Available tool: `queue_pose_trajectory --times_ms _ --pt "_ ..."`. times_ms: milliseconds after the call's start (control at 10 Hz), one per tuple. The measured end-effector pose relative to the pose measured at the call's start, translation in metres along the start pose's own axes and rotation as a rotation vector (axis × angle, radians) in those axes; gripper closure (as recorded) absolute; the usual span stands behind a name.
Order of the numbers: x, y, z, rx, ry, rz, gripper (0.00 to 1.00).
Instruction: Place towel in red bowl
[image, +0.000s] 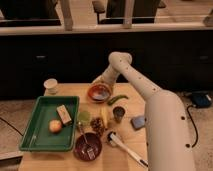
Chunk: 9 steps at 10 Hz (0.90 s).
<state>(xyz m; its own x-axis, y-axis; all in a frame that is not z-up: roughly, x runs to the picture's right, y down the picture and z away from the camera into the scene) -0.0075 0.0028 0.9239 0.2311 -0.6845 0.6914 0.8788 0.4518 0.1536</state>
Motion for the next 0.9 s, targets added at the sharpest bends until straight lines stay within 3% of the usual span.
queue_pose_trajectory --times_ms 900 --pt "-0.0015 0.0038 -0.0035 -0.003 -0.011 -0.008 0.20"
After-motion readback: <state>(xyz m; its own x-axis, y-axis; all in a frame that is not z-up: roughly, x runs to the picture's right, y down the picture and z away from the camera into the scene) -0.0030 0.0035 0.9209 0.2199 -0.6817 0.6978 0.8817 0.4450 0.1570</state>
